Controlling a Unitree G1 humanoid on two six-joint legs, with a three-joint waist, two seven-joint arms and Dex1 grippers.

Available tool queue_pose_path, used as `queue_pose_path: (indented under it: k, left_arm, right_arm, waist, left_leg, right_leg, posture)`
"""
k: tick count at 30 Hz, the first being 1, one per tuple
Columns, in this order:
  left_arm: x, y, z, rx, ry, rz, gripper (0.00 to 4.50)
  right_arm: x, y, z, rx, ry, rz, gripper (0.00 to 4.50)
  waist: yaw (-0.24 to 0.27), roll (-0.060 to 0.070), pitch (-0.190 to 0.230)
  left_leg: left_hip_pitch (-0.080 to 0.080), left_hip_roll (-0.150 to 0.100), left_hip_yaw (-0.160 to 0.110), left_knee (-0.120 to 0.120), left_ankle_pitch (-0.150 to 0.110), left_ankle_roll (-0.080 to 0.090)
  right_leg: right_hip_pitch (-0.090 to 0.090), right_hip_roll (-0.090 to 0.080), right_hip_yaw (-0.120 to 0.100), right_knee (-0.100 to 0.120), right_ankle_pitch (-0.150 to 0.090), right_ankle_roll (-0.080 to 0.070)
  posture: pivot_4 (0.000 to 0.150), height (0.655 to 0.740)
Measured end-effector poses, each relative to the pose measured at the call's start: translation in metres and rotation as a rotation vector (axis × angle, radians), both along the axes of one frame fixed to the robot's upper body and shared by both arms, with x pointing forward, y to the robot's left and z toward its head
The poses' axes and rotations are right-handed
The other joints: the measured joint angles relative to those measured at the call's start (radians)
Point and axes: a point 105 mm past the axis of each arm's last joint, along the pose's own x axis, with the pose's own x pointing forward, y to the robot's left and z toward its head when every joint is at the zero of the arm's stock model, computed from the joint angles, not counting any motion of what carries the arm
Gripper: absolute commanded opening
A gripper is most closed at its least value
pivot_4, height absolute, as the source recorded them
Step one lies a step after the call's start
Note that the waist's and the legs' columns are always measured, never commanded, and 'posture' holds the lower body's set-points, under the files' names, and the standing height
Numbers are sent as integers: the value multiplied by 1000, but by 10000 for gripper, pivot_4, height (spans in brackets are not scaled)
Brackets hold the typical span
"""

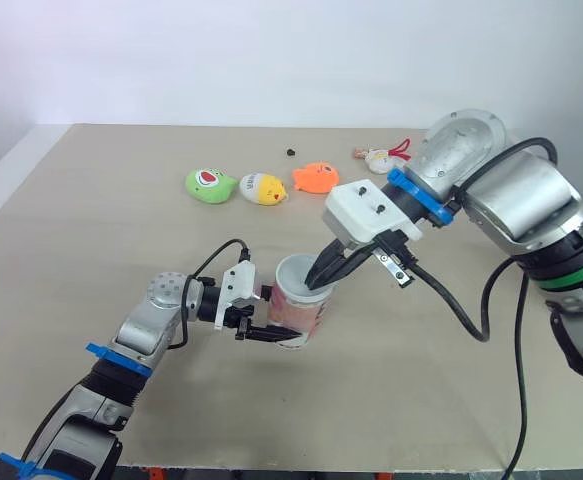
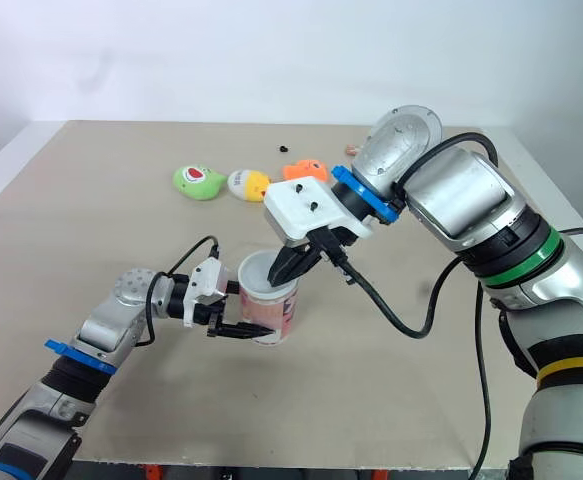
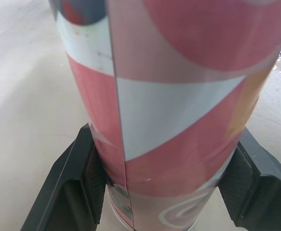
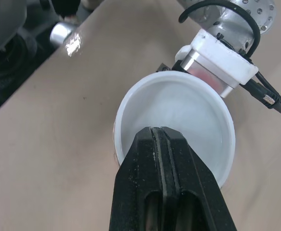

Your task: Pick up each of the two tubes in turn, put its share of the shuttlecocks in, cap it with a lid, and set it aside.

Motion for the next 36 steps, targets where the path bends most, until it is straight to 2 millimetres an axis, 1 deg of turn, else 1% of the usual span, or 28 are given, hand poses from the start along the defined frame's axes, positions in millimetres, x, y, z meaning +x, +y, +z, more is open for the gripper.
queue_pose_path:
  k: [8,11,13,16,19,25,29,33,36]
  left_arm:
    - [0,1,-1,4,2,5,27539]
    - [1,3,-2,7,8,13,27539]
    - [2,6,-3,9,16,24,27539]
    - [3,8,-5,8,26,37,27539]
    - [4,9,-6,10,38,47,27539]
    - [4,7,-6,8,42,46,27539]
    - [5,7,-7,9,60,61,27539]
    - [6,8,-10,14,72,75,27539]
    - [7,10,-12,16,80,84,27539]
  right_arm:
    - [-1,4,-3,-37,-92,83,606]
    - [1,9,-4,-44,-129,114,606]
    - [5,16,-8,-38,-139,124,606]
    - [9,20,-10,-31,-161,131,606]
    - [11,19,-13,-37,-214,158,606]
    - [9,16,-15,-49,-261,193,606]
    - [10,16,-17,-76,-377,263,606]
    - [12,17,-20,-90,-425,281,606]
    - [14,19,-22,-84,-436,276,606]
  waist:
    - [0,0,-1]
    - [-2,-1,-2]
    - [-4,-1,-2]
    - [-4,-2,-2]
    - [-4,-1,-3]
    - [-4,-1,-4]
    - [-3,-2,-8]
    - [-3,-5,-13]
    - [-3,-8,-18]
  left_leg:
    - [2,1,0,0,0,0]
    - [5,3,0,0,0,0]
    - [8,4,1,0,0,0]
    - [15,9,1,-1,0,0]
    - [21,10,1,-1,0,0]
    - [23,11,1,-2,0,-1]
    - [26,11,1,-2,-1,-1]
    - [31,13,3,-3,-1,-2]
    - [33,14,3,-3,-4,-6]
  right_leg:
    - [1,1,0,0,0,-1]
    - [3,2,0,0,0,-1]
    - [6,4,0,0,-1,-1]
    - [12,5,0,0,-2,-1]
    - [16,6,0,0,-3,-2]
    - [15,6,0,0,-3,-3]
    - [16,6,0,0,-4,-3]
    - [18,-1,-2,0,-3,-4]
    - [17,-6,-7,0,-2,-6]
  posture:
    - [1500,7400]
    - [1500,7400]
    - [1500,7400]
    - [1500,7400]
    - [1500,7400]
    - [1500,7400]
    - [1500,7400]
    - [1500,7400]
    - [1500,7400]
